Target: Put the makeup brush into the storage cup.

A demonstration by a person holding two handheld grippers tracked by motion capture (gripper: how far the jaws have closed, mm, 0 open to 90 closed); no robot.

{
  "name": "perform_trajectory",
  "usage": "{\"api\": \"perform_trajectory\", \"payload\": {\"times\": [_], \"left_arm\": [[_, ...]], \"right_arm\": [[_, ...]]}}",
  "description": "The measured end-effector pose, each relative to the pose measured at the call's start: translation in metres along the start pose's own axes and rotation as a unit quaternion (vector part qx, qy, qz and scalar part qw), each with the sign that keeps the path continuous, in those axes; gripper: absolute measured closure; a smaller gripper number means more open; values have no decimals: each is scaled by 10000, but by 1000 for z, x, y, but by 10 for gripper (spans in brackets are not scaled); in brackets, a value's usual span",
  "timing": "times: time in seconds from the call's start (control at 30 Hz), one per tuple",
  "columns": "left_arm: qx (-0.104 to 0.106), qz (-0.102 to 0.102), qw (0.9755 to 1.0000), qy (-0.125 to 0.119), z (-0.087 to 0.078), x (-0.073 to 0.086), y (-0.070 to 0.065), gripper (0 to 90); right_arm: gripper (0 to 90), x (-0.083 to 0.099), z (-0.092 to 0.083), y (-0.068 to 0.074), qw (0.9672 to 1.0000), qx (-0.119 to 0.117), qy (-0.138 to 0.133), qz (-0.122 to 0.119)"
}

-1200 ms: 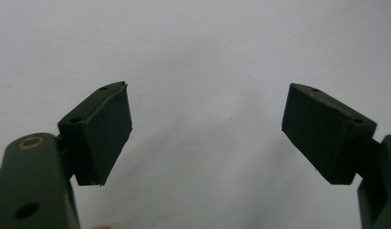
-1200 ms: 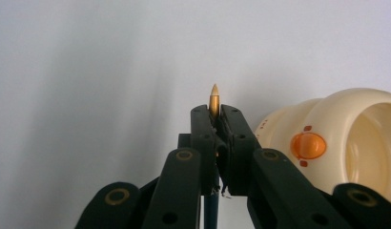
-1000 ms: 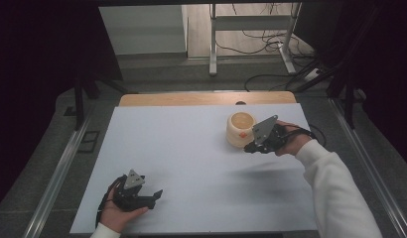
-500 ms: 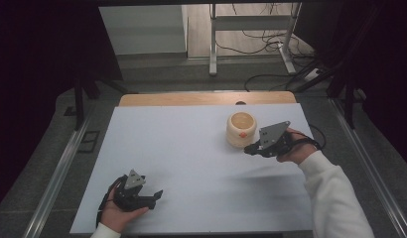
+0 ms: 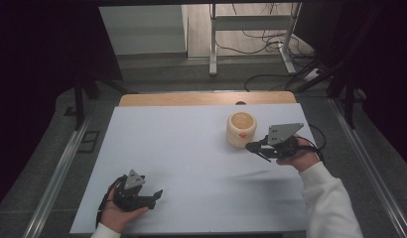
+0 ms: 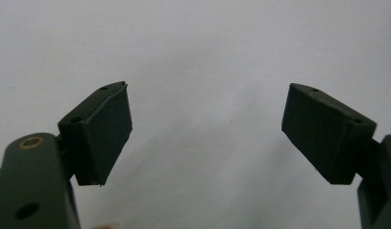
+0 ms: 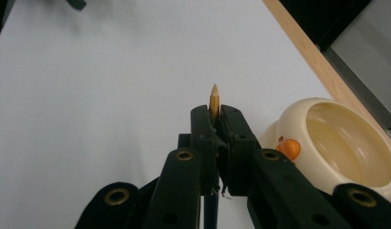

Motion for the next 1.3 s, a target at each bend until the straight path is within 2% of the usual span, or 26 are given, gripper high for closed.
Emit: {"api": "perform_trajectory", "payload": {"times": [0.13, 0.2, 0.33, 0.43, 0.53, 0.77, 0.9, 0.97, 1.13, 1.3], "left_arm": [[5, 3, 10000, 11, 1, 0, 0, 178], [-4, 6, 10000, 5, 0, 0, 0, 178], [-15, -5, 10000, 12, 0, 0, 0, 178], [-13, -5, 10000, 10, 0, 0, 0, 178], [-21, -3, 10000, 5, -1, 0, 0, 178], [-48, -4, 10000, 12, 0, 0, 1, 178], [-56, 4, 10000, 18, -1, 0, 1, 178], [-56, 3, 10000, 19, 0, 0, 1, 179], [-61, 10, 10000, 24, 0, 1, 1, 179], [-58, 5, 10000, 18, -1, 1, 2, 179]], "right_arm": [[858, -2, 1, 3, 9999, 13, -128, 87], [857, -4, 3, 6, 9995, -7, -246, 208], [857, -1, 6, 7, 9993, 34, -227, 291], [857, 0, 7, 8, 9989, 59, -314, 350], [857, 0, 8, 10, 9987, 87, -286, 414], [857, 6, 10, 12, 9958, 198, -285, 841], [857, 9, 10, 12, 9949, 294, -214, 942], [857, 10, 9, 12, 9925, 313, -309, 1137], [857, 12, 8, 15, 9894, 401, -360, 1346], [857, 10, 3, 17, 9794, 556, -515, 1872]]}}
Point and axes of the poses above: each handheld gripper's, and its own axes: z roughly forward along the jaws, x roughly out of its underside, y roughly to its left, the point moved 2 cm from there along z, roughly forward along the jaws, and after that the axes turned 9 degrees about z, right-handed, at the moved point
